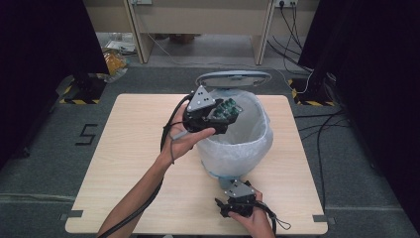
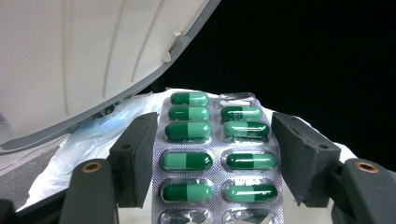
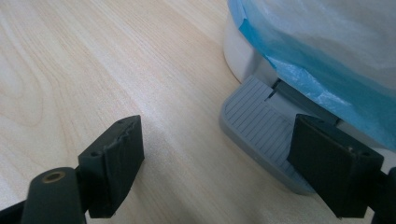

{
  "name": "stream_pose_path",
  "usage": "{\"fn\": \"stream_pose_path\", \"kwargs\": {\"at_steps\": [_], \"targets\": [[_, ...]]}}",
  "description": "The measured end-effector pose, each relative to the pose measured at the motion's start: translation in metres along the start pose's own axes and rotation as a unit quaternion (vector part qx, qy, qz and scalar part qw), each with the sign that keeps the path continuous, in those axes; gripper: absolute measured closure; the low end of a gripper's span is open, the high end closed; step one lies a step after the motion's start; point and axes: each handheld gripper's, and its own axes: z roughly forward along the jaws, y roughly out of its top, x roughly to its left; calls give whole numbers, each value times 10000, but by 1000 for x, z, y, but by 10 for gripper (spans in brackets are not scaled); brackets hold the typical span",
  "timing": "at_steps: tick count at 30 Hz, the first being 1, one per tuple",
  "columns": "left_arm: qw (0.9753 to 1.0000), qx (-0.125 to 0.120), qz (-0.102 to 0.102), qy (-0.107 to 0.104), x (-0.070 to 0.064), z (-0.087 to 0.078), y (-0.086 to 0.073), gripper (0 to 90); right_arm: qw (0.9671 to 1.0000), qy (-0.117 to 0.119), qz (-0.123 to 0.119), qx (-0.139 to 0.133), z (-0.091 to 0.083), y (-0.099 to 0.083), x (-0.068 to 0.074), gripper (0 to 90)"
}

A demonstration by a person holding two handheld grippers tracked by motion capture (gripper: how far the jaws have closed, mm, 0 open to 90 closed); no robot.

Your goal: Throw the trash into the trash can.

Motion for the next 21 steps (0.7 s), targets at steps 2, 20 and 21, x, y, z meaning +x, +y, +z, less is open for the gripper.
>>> {"fn": "stream_pose_path", "kwargs": {"at_steps": [2,20,21], "targets": [[10000,11,-17,-12,0,2,0,340,10000,-1,-1,-1,0,0,0,184],[10000,46,-60,-47,-4,10,0,266,10000,7,-2,0,0,0,0,183],[10000,49,-43,-41,-4,10,0,268,10000,7,3,-2,0,0,0,183]]}}
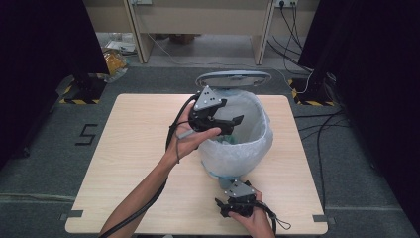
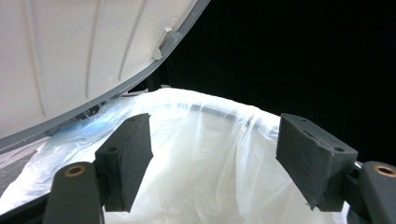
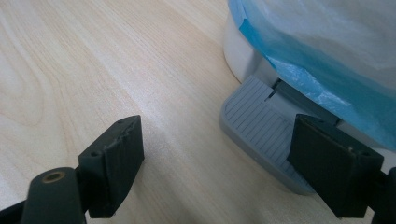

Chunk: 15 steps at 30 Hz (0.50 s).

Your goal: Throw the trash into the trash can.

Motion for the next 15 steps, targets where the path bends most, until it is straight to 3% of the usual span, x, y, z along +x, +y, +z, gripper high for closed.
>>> {"fn": "stream_pose_path", "kwargs": {"at_steps": [15], "targets": [[10000,52,-4,25,3,-13,-4,246,10000,6,4,11,0,0,0,184]]}}
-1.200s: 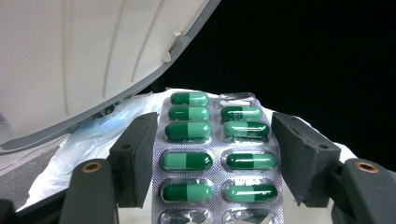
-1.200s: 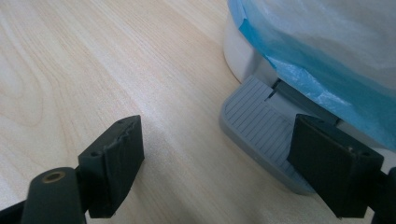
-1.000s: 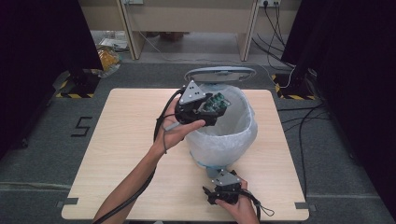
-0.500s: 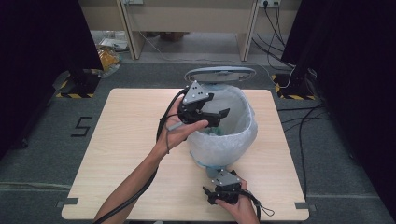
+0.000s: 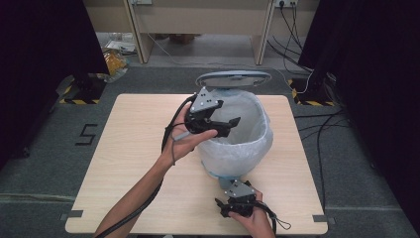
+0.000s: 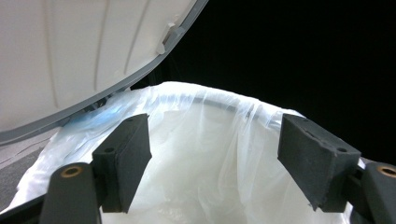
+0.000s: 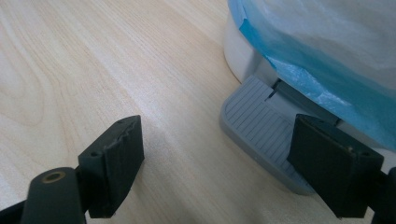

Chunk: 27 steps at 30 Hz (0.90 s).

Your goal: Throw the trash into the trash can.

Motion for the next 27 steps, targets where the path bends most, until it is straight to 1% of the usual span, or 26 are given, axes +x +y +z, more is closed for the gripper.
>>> {"fn": "stream_pose_path", "kwargs": {"at_steps": [3,7,11,17,19,22,27], "targets": [[10000,-43,-49,0,3,-7,-2,223,10000,16,12,4,0,0,0,183],[10000,-31,-11,90,8,-17,-7,208,10000,14,9,5,0,0,0,183],[9998,-45,-53,168,14,-27,-12,200,10000,16,16,4,0,0,0,184],[9996,-51,-64,280,23,-39,-21,196,10000,14,8,5,0,0,0,183],[9995,-75,-99,307,26,-44,-23,196,10000,15,13,3,0,0,0,183],[9994,-116,-189,280,30,-52,-28,193,10000,14,10,2,0,0,0,184],[9988,-191,-257,380,36,-66,-35,192,10000,7,-32,-4,0,0,0,183]]}}
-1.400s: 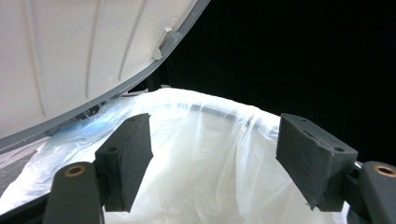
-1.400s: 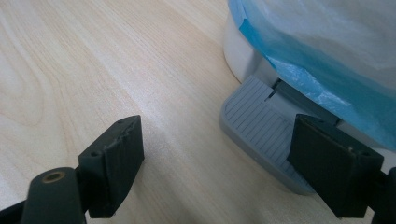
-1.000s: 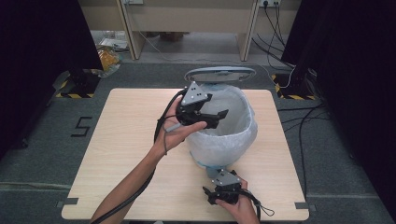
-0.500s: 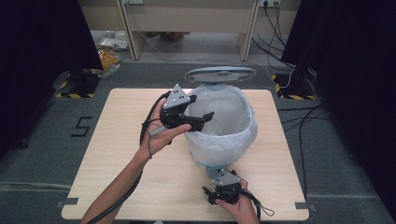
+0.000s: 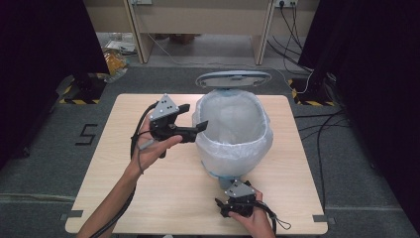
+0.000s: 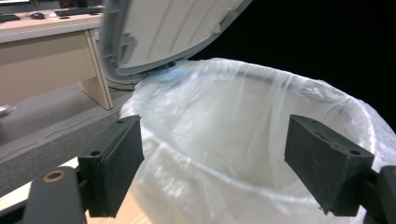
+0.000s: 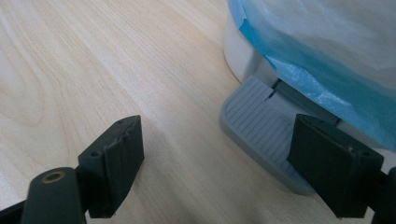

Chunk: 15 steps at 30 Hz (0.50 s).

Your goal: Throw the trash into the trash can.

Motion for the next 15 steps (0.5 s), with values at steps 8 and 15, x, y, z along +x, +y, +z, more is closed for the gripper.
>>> {"fn": "stream_pose_path", "kwargs": {"at_steps": [8,15], "targets": [[9999,-5,-95,142,11,-18,-17,191,10000,-2,17,1,0,0,0,184],[9993,38,-227,290,24,-31,-35,189,10000,4,9,1,0,0,0,183]]}}
